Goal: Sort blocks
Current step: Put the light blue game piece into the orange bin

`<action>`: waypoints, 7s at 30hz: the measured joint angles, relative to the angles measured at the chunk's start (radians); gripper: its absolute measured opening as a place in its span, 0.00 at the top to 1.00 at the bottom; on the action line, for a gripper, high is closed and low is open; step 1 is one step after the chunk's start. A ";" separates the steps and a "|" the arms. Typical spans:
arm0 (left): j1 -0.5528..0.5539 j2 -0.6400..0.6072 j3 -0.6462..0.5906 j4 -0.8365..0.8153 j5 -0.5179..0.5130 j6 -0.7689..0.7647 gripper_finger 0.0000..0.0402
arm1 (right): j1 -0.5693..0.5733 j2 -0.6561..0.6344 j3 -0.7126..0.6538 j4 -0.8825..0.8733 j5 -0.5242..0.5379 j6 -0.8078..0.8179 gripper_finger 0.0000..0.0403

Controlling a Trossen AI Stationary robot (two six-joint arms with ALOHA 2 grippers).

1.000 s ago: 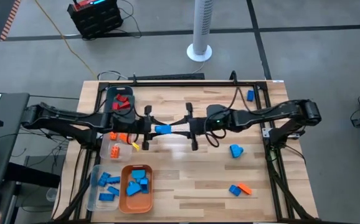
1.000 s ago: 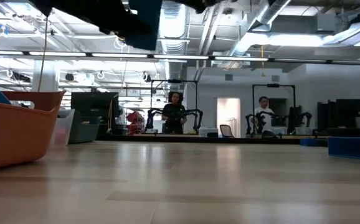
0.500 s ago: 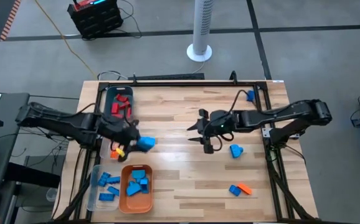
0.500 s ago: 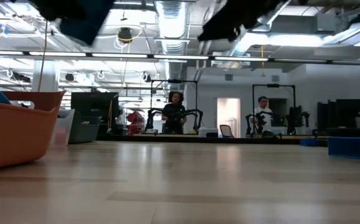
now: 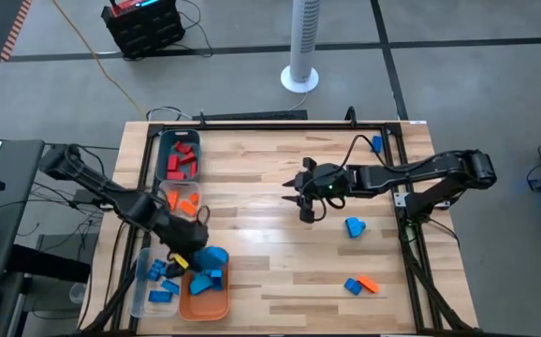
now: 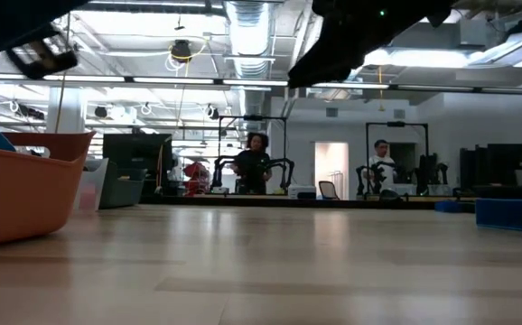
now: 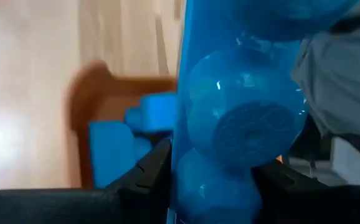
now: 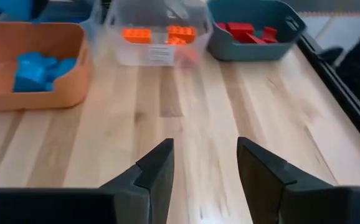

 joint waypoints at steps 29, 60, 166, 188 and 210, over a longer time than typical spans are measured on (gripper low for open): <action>-0.146 0.459 0.215 -0.229 0.074 0.367 0.64 | 0.048 0.000 0.000 -0.168 0.051 0.150 0.57; -0.085 0.458 0.539 -0.774 -0.161 0.152 0.37 | 0.252 0.002 0.019 -0.825 0.057 0.635 0.54; -0.007 0.458 0.388 -0.021 -1.024 0.471 0.37 | 0.189 0.008 -0.083 0.485 0.274 0.308 0.64; -0.049 0.411 0.374 0.069 -1.225 0.551 0.37 | 0.281 0.176 -0.082 0.933 0.327 0.183 0.69; -0.222 0.123 0.375 -0.405 -1.169 0.111 0.37 | 0.258 0.433 0.053 0.979 0.256 0.265 0.79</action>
